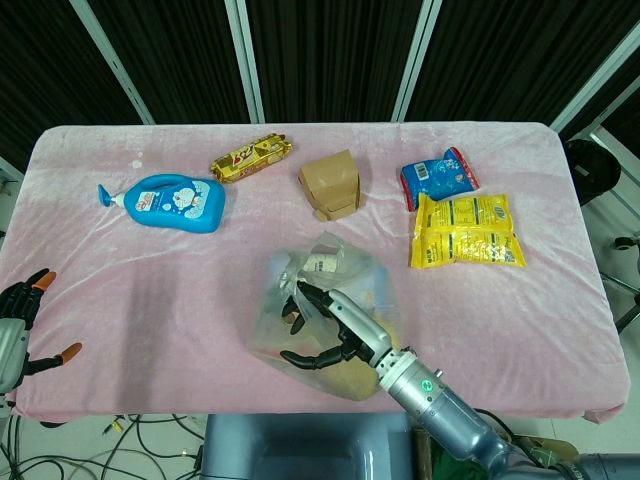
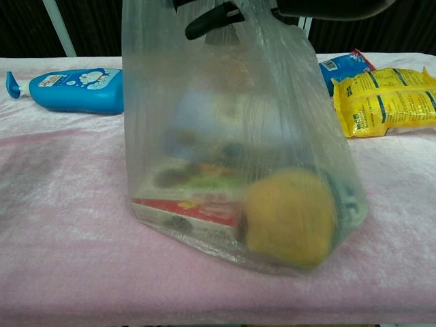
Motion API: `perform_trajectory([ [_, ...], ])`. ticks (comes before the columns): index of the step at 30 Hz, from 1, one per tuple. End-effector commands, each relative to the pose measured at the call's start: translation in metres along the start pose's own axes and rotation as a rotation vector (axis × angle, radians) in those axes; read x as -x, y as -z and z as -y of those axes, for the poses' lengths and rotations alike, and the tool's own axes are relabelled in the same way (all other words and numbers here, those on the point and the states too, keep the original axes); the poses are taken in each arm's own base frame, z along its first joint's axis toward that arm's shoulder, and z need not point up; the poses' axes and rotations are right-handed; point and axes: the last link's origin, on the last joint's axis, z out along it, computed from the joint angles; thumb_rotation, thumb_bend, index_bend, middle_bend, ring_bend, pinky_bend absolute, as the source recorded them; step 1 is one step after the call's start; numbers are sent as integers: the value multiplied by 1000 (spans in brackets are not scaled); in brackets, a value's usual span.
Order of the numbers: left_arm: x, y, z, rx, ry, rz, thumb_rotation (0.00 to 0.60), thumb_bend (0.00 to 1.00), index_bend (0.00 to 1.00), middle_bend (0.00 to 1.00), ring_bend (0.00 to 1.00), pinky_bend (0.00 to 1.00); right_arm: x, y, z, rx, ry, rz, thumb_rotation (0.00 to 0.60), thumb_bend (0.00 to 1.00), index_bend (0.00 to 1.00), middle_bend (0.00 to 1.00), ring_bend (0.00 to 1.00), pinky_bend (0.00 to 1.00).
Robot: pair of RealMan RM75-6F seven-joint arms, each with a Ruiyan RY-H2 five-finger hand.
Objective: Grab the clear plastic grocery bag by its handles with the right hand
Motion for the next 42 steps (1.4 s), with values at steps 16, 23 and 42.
perform_trajectory([
  [16, 0, -1, 0, -8, 12, 7, 600, 0, 61, 41, 82, 87, -6, -26, 42, 117, -95, -12, 600, 210, 245, 269, 267, 335],
  [23, 0, -1, 1, -10, 12, 6, 600, 0, 61, 41, 82, 87, -2, -34, 49, 77, -221, -47, 600, 209, 245, 249, 244, 288],
  [42, 0, -1, 0, -13, 18, 13, 600, 0, 61, 41, 82, 87, -16, -25, 39, 124, -444, -103, 600, 199, 245, 243, 242, 281],
])
